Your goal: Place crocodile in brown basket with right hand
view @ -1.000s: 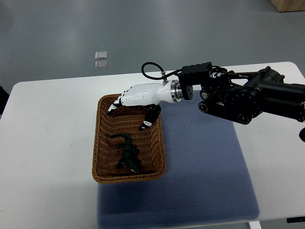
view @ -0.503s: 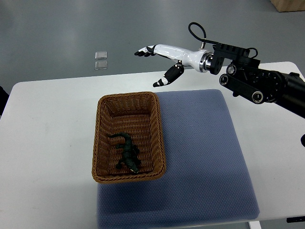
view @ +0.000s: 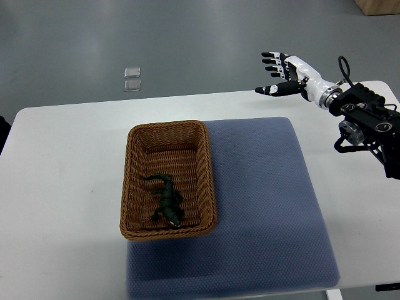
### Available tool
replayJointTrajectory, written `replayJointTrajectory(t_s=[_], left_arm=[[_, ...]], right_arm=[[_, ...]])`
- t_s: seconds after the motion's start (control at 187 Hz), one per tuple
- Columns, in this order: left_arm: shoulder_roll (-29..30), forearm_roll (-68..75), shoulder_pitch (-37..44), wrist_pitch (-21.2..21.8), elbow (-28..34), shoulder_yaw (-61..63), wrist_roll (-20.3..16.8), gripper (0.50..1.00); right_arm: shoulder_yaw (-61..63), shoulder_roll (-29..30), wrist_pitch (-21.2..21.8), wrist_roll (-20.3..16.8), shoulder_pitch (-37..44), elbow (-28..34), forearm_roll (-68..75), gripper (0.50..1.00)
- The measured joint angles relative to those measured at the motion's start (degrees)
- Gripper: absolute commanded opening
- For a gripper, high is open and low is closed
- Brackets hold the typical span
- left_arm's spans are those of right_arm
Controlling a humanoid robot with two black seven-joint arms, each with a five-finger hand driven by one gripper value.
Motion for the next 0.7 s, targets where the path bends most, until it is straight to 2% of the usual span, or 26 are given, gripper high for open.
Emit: replayJointTrajectory(t_s=[0.348,0.701], left_arm=[[0.0,0.0,0.0,0.0,0.0,0.1,0.0,1.0],[0.0,0.0,0.0,0.0,0.1,0.1,0.0,1.0]], right_arm=[[0.0,-1.4,0.0,0.0,-2.4,0.0,18.1,0.913],[0.0,-1.3,0.3,0.1,-3.5,0.1,20.9,0.928]])
